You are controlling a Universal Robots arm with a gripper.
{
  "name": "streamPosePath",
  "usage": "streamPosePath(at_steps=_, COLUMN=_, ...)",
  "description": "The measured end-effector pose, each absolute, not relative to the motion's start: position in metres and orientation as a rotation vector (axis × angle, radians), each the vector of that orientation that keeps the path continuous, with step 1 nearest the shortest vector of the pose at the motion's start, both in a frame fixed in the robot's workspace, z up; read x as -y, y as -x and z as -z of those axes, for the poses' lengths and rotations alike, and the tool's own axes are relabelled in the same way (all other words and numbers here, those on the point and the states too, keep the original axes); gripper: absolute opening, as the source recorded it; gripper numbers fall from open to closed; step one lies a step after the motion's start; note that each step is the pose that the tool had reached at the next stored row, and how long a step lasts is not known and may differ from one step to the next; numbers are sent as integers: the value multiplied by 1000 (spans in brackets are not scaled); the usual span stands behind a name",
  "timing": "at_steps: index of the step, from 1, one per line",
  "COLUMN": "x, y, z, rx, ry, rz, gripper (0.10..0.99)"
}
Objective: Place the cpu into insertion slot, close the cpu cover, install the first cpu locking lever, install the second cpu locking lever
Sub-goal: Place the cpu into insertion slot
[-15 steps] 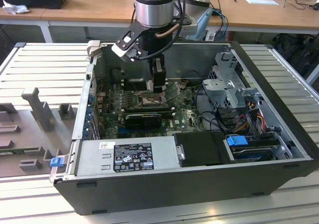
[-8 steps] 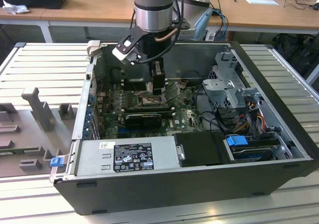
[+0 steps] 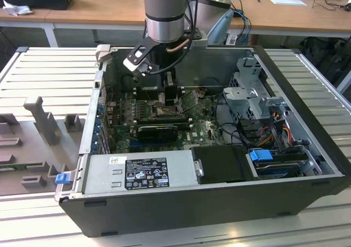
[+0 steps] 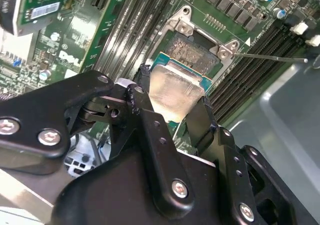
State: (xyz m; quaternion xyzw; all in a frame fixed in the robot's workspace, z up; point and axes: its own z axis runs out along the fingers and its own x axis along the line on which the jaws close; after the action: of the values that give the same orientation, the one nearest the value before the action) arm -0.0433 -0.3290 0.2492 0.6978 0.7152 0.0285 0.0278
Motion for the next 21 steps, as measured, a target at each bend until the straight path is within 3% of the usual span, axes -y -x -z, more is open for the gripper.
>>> streamPosePath(at_steps=21, x=317, y=47, z=-206, rx=-2180, ry=-2181, rz=-87, gripper=533)
